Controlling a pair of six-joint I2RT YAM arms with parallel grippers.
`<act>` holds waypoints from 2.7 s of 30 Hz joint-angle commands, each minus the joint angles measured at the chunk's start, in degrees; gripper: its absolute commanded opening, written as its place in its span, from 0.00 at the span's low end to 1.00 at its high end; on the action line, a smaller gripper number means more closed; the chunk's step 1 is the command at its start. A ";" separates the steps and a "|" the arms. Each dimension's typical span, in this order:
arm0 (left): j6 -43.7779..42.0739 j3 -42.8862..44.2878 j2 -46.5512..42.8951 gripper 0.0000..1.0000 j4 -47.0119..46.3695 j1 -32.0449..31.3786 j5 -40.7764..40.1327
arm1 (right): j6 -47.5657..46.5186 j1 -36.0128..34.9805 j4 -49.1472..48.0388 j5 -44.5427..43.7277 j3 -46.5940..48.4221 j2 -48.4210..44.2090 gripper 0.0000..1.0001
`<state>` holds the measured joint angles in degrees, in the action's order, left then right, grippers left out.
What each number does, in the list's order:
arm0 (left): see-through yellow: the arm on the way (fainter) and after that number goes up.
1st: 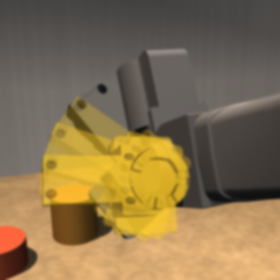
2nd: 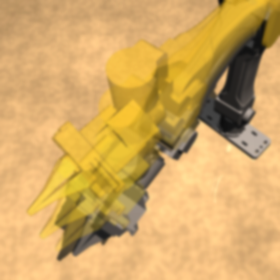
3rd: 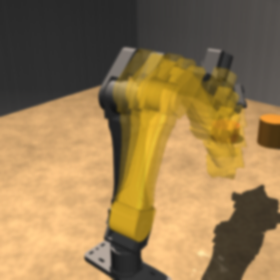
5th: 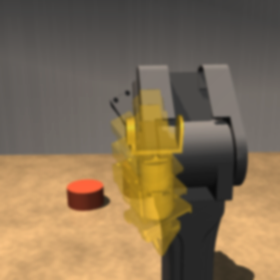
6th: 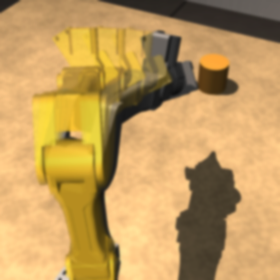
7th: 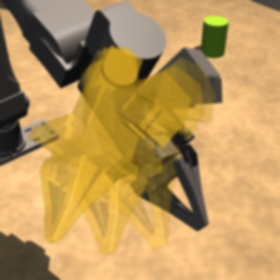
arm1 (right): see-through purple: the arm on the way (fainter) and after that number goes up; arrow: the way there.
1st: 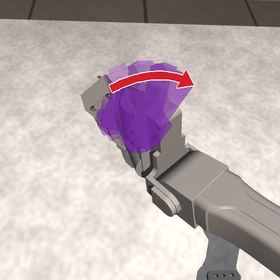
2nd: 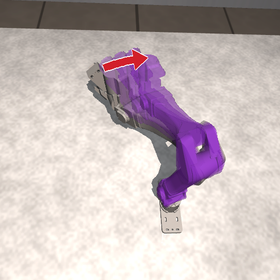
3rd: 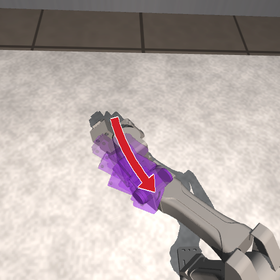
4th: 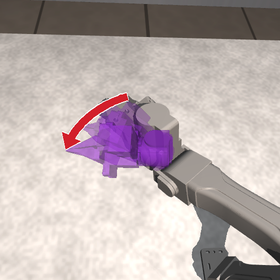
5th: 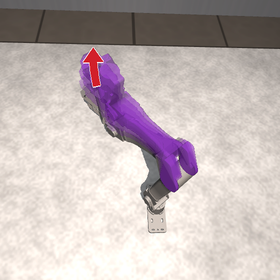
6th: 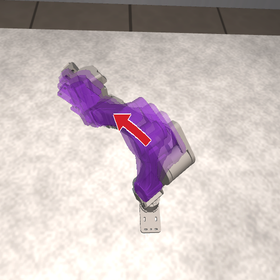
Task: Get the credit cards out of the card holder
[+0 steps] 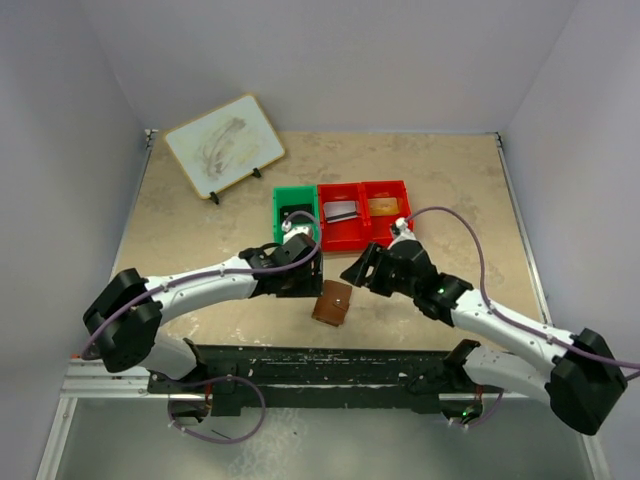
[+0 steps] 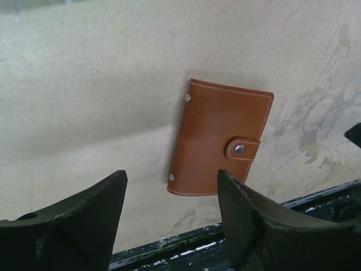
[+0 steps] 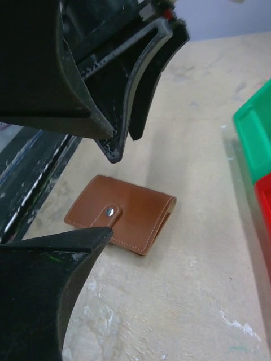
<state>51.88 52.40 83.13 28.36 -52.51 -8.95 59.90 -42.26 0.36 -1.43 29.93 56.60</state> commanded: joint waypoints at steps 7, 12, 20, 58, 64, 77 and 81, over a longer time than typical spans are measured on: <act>4.90 -4.27 3.44 0.59 -7.85 1.45 5.03 | -18.61 -0.63 4.46 8.58 8.56 13.26 0.49; 5.47 -4.66 4.89 0.58 -8.61 1.56 3.45 | -18.43 -4.90 4.08 8.11 10.53 16.06 0.49; 5.95 -5.81 6.04 0.57 -10.48 1.54 4.14 | -21.99 -7.56 14.10 -3.21 17.56 24.80 0.46; 6.99 -10.46 6.24 0.40 -13.13 1.62 5.28 | -22.17 -12.53 9.94 -6.20 14.28 30.45 0.46; 7.39 -11.32 6.46 0.36 -14.33 2.03 6.01 | -21.32 -15.13 8.99 -7.77 12.46 31.46 0.48; 8.94 -13.37 5.94 0.34 -15.61 2.33 5.61 | -12.65 -20.78 14.88 -20.06 15.61 36.21 0.29; 8.83 -13.64 5.81 0.34 -15.53 2.34 5.53 | -7.98 -20.78 17.46 -22.00 16.27 34.71 0.21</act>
<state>60.95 41.32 88.01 9.02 -50.35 -2.07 44.95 -62.54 12.71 -23.03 47.33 88.66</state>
